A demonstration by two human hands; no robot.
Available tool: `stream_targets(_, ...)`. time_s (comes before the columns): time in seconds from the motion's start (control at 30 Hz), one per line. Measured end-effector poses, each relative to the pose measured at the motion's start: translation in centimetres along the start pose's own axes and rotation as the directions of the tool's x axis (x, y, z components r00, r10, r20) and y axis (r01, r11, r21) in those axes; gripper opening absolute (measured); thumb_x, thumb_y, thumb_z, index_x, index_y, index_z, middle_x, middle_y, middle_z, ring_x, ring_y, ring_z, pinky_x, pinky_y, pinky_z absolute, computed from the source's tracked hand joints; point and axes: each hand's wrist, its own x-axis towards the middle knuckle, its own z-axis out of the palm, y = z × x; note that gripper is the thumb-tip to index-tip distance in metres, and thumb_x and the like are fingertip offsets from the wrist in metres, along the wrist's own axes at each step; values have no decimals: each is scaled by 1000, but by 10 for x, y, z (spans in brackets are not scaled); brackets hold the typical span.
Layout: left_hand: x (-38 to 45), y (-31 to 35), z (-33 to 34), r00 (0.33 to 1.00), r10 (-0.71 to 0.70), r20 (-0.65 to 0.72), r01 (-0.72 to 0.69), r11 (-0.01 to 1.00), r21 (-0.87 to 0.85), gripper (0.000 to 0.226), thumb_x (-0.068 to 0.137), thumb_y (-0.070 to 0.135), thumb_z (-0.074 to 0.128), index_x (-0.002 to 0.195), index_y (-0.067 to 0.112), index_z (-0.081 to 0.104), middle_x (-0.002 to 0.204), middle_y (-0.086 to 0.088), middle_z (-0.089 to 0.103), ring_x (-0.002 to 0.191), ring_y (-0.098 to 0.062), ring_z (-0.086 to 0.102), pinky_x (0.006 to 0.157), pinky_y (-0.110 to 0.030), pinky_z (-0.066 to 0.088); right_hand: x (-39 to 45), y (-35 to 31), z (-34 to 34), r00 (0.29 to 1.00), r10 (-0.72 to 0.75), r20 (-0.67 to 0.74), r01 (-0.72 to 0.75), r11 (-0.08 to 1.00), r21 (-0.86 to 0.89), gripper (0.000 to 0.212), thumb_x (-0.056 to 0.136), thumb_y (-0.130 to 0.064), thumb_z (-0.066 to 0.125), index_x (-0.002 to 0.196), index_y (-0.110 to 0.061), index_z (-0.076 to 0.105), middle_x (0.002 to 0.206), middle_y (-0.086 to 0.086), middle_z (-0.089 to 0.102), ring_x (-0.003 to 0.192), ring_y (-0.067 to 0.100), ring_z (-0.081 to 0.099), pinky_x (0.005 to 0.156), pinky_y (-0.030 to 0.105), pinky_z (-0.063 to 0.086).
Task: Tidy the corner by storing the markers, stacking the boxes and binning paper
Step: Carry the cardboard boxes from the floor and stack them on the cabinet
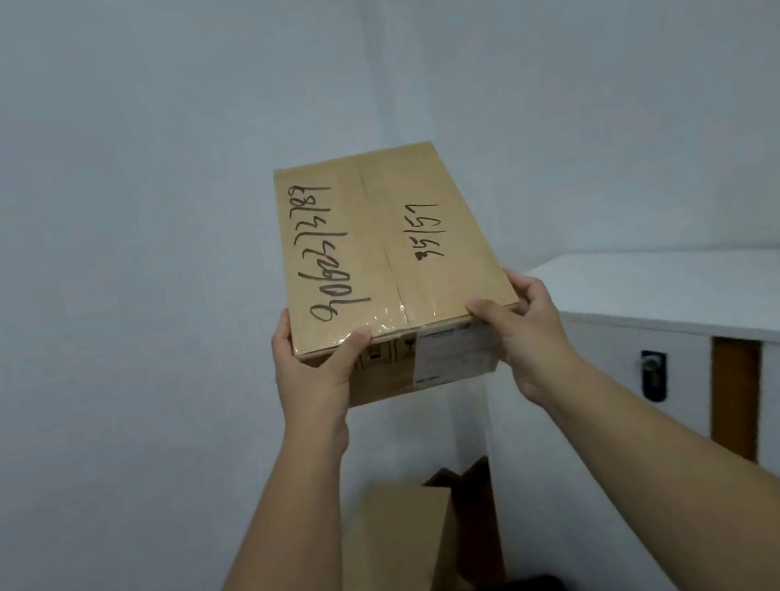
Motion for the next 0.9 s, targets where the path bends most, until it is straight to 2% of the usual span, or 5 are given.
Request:
stream_targets(0.17, 3, 15, 98, 973, -26, 227, 45, 996, -79, 106, 52, 31, 95, 140, 38, 36, 133, 7, 54, 122, -20, 54, 98, -54, 49, 2, -85, -76, 962, -238, -136, 214, 961, -175, 52, 73, -29, 81, 113, -33, 49, 111, -17, 57, 102, 4, 58, 82, 27, 48)
stream_targets(0.5, -19, -8, 236, 835, -116, 537, 98, 993, 62, 60, 74, 13, 83, 121, 33, 52, 118, 9, 59, 103, -17, 61, 70, -37, 53, -10, -157, -201, 879, -394, -267, 152, 764, -628, 34, 75, -32, 79, 105, -39, 67, 114, -13, 65, 104, 12, 64, 90, 35, 54)
stream_targets(0.6, -28, -19, 264, 831, -57, 554, -17, 992, 128, 71, 63, 24, 88, 117, 48, 49, 121, 10, 57, 109, -15, 60, 81, -38, 57, -15, -169, -226, 872, -445, -204, 85, 548, -832, 38, 80, -31, 75, 117, -32, 67, 117, -8, 66, 104, 10, 60, 89, 27, 50)
stream_targets(0.73, -44, -30, 304, 803, -33, 595, -192, 931, 310, 88, 74, 18, 83, 142, 44, 34, 143, 3, 22, 120, -17, 43, 110, -38, 39, -16, -193, -251, 818, -572, -60, -103, -43, -994, 36, 82, -50, 66, 117, -43, 65, 146, -7, 42, 138, 23, 26, 113, 44, 20)
stream_targets(0.9, -72, -50, 356, 831, 68, 552, -419, 730, 540, 95, 81, 25, 76, 153, 35, 16, 157, 4, -12, 141, -36, 15, 111, -52, 33, -8, -213, -289, 857, -514, -37, -169, -211, -963, 38, 84, -54, 60, 122, -50, 56, 161, -5, 11, 148, 30, -9, 116, 54, -8)
